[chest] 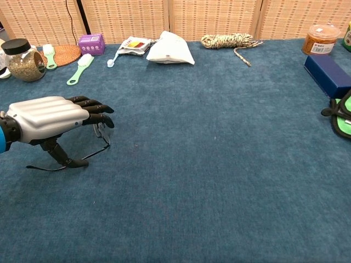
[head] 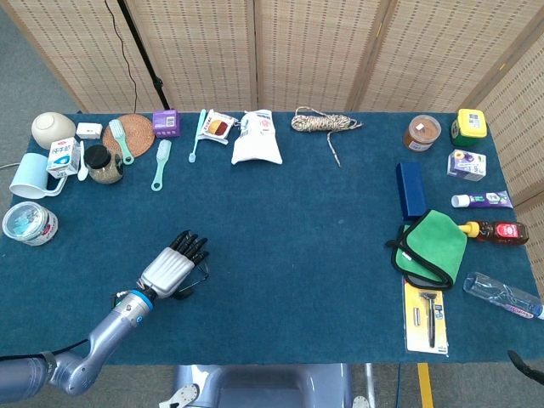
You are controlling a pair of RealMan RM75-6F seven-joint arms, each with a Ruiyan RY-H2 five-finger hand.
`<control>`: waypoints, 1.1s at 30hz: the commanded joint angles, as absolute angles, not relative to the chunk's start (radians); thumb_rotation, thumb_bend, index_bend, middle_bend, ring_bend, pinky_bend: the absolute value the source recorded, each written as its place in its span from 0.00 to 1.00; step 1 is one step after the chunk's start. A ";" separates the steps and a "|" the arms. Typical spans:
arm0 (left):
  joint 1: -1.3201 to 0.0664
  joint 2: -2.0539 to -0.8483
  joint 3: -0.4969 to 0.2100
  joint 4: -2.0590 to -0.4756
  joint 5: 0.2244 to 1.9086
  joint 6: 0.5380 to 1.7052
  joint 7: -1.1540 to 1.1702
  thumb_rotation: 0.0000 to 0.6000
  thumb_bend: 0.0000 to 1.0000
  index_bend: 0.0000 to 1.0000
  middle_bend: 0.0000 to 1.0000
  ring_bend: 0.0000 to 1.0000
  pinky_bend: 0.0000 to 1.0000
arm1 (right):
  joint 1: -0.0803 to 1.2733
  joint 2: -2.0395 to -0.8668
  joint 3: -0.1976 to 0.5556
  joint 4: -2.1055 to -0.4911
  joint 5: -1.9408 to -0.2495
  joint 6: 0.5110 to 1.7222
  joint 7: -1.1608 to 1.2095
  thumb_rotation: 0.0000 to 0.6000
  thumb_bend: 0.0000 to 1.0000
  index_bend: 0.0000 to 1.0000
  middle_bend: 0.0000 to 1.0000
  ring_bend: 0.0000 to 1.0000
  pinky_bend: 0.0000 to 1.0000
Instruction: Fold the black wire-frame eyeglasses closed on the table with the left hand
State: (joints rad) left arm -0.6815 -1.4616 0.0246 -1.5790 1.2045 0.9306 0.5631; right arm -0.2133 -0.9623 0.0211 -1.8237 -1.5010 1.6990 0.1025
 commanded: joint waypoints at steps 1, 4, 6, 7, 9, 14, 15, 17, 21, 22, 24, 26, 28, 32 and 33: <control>-0.681 -1.464 0.024 -1.577 1.205 0.932 0.562 0.71 0.26 0.21 0.00 0.00 0.00 | -0.213 -0.962 0.022 -1.824 -1.501 1.699 0.102 1.00 0.00 0.12 0.03 0.02 0.15; -0.680 -1.466 0.020 -1.576 1.207 0.937 0.558 0.71 0.26 0.26 0.00 0.00 0.00 | -0.213 -0.962 0.022 -1.825 -1.499 1.699 0.101 1.00 0.00 0.12 0.03 0.02 0.15; -0.678 -1.468 0.017 -1.575 1.212 0.942 0.551 0.71 0.26 0.30 0.00 0.00 0.00 | -0.213 -0.961 0.023 -1.827 -1.498 1.698 0.098 1.00 0.00 0.13 0.03 0.02 0.15; -0.678 -1.469 0.016 -1.574 1.214 0.944 0.548 0.71 0.26 0.31 0.00 0.00 0.00 | -0.212 -0.961 0.024 -1.828 -1.498 1.698 0.097 1.00 0.00 0.13 0.03 0.02 0.15; -0.677 -1.470 0.015 -1.572 1.218 0.946 0.545 0.71 0.26 0.34 0.00 0.00 0.00 | -0.211 -0.961 0.024 -1.830 -1.498 1.697 0.095 1.00 0.00 0.13 0.03 0.02 0.15; -0.679 -1.470 0.013 -1.561 1.217 0.940 0.541 0.72 0.26 0.36 0.00 0.00 0.00 | -0.211 -0.961 0.025 -1.835 -1.495 1.696 0.088 1.00 0.00 0.13 0.03 0.02 0.15; -0.680 -1.469 0.013 -1.560 1.217 0.938 0.542 0.72 0.26 0.36 0.00 0.00 0.00 | -0.211 -0.961 0.025 -1.836 -1.495 1.697 0.087 1.00 0.00 0.13 0.03 0.02 0.15; -0.680 -1.469 0.014 -1.559 1.217 0.935 0.541 0.72 0.26 0.36 0.00 0.00 0.00 | -0.212 -0.960 0.025 -1.837 -1.495 1.697 0.085 1.00 0.00 0.13 0.03 0.02 0.15; -0.678 -1.473 0.011 -1.559 1.218 0.940 0.536 0.74 0.26 0.39 0.00 0.00 0.00 | -0.211 -0.960 0.025 -1.840 -1.494 1.695 0.082 1.00 0.00 0.13 0.03 0.02 0.15; -0.677 -1.473 0.011 -1.559 1.220 0.942 0.536 0.76 0.26 0.41 0.00 0.00 0.00 | -0.211 -0.960 0.025 -1.840 -1.494 1.695 0.082 1.00 0.00 0.13 0.03 0.02 0.15; -0.676 -1.475 0.009 -1.557 1.225 0.948 0.534 0.79 0.26 0.44 0.00 0.00 0.00 | -0.212 -0.959 0.025 -1.841 -1.493 1.696 0.081 1.00 0.00 0.13 0.03 0.02 0.15; -0.675 -1.476 0.009 -1.556 1.227 0.950 0.533 0.81 0.26 0.47 0.00 0.00 0.00 | -0.213 -0.958 0.025 -1.842 -1.492 1.696 0.081 1.00 0.00 0.13 0.03 0.02 0.15; -0.676 -1.477 0.007 -1.556 1.227 0.948 0.532 0.82 0.26 0.48 0.00 0.00 0.00 | -0.213 -0.958 0.026 -1.842 -1.491 1.696 0.082 1.00 0.00 0.13 0.03 0.02 0.15; -0.676 -1.477 0.004 -1.556 1.227 0.950 0.530 0.83 0.26 0.51 0.00 0.00 0.00 | -0.213 -0.956 0.026 -1.843 -1.491 1.697 0.082 1.00 0.00 0.13 0.03 0.02 0.15; -0.676 -1.477 0.003 -1.556 1.227 0.951 0.529 0.83 0.26 0.51 0.00 0.00 0.00 | -0.213 -0.956 0.026 -1.843 -1.491 1.697 0.082 1.00 0.00 0.13 0.03 0.02 0.15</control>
